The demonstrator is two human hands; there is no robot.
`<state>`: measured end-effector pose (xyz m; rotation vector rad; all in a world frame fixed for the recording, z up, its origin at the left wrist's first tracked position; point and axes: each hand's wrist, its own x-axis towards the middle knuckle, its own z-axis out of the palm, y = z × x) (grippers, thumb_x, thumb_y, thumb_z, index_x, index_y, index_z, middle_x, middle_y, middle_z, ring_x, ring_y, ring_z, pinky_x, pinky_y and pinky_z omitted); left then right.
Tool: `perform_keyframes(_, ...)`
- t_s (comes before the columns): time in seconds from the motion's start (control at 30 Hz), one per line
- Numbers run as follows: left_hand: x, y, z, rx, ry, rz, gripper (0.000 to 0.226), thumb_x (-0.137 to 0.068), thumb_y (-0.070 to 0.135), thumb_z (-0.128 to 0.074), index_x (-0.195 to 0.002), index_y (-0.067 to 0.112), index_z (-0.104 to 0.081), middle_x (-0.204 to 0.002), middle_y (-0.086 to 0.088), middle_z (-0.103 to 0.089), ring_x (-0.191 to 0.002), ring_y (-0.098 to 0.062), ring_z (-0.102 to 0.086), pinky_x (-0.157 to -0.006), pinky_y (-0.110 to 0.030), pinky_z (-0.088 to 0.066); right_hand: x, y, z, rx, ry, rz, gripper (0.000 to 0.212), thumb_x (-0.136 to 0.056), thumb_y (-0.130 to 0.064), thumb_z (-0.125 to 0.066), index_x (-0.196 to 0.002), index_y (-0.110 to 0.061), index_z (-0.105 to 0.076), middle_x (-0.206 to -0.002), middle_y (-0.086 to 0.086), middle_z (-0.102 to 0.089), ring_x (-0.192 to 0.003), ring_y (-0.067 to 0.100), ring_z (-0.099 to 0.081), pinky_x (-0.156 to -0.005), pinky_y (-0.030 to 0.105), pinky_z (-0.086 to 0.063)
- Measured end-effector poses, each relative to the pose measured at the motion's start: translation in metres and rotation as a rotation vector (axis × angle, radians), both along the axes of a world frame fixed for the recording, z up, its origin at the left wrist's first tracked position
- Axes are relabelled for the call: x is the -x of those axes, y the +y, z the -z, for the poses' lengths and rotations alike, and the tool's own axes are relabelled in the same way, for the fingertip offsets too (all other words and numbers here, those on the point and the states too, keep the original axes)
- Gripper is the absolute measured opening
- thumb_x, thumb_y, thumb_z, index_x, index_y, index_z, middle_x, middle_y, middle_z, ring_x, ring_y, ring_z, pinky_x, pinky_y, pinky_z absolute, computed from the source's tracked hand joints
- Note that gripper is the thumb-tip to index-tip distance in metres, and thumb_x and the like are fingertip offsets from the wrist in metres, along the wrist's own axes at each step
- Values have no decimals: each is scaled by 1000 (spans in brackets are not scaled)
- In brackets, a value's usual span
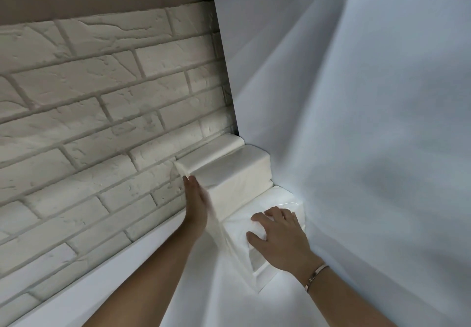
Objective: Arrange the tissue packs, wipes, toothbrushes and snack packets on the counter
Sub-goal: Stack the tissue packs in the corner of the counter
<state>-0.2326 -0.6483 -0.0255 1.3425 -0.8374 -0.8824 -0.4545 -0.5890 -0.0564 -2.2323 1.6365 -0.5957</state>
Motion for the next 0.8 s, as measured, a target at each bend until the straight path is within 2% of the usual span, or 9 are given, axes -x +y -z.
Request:
perform_keyframes(0.1, 4, -11, 20, -27, -7, -1, 125, -65, 104, -36, -164, 30, -20, -170, 7, -25, -156, -10, -22, -130, -41, -12, 1, 0, 2, 18, -10, -4, 70, -77, -75, -23, -132, -46, -54, -133, -12, -47, -134, 15, -33, -120, 39, -21)
perform_keyframes(0.17, 5, -15, 31, -3, -63, 13, 122, -68, 105, -25, -164, 31, -18, -170, 8, -23, -156, -10, -21, -130, -42, -13, 3, 0, 3, 32, -28, -2, 69, -78, -75, -26, -132, -45, -56, -133, -11, -48, -134, 15, -34, -119, 39, -23)
perform_keyframes(0.27, 3, -18, 39, -5, -5, 33, 120, -64, 107, -30, -162, 40, -21, -168, 15, -26, -155, -5, -22, -130, -41, -12, 5, 2, 8, 55, -79, 4, 66, -80, -74, -32, -131, -42, -61, -132, -8, -52, -133, 17, -36, -119, 42, -27)
perform_keyframes(0.4, 11, -12, 27, 9, 20, -25, 119, -66, 106, -26, -164, 39, -15, -170, 15, -19, -156, -4, -15, -131, -41, -8, 3, 2, 10, 58, -77, 8, 67, -80, -74, -32, -131, -41, -61, -133, -7, -53, -135, 18, -37, -120, 44, -25)
perform_keyframes(0.47, 22, -5, 15, 33, 19, -61, 105, -78, 95, -22, -165, 35, -10, -172, 14, -10, -157, -5, -9, -131, -40, -4, 2, 3, 7, 45, -64, 10, 71, -79, -75, -28, -133, -43, -59, -135, -8, -50, -136, 17, -34, -121, 42, -22)
perform_keyframes(0.57, 34, -1, 11, 55, 14, -137, 68, -106, 62, -17, -165, 29, -4, -172, 12, -3, -158, -7, -3, -131, -39, 0, 1, 4, 3, 21, -85, 12, 76, -76, -76, -25, -135, -42, -58, -137, -8, -48, -140, 17, -30, -123, 43, -18)
perform_keyframes(0.63, 35, 2, 7, 50, 6, -133, 65, -108, 57, -15, -165, 28, -4, -172, 11, -3, -158, -7, -2, -131, -39, 1, 0, 5, 0, -33, -93, 1, 78, -74, -76, -24, -137, -43, -55, -140, -8, -44, -142, 15, -24, -124, 43, -12)
perform_keyframes(0.7, 29, 0, 9, 25, 3, -88, 81, -98, 77, -17, -165, 32, -10, -173, 11, -8, -158, -7, -6, -131, -41, -2, -1, 5, -5, -88, -132, 1, 65, -82, -70, -37, -137, -42, -54, -142, -8, -43, -143, 14, -21, -125, 43, -12)
perform_keyframes(0.8, -1, -19, 33, -102, 32, -23, 123, -65, 107, -26, -162, 31, -27, -170, 0, -26, -156, -19, -24, -130, -48, -13, -2, 6, -11, -151, -160, 4, 43, -96, -49, -53, -138, -40, -52, -146, -8, -39, -145, 13, -15, -125, 44, -11)
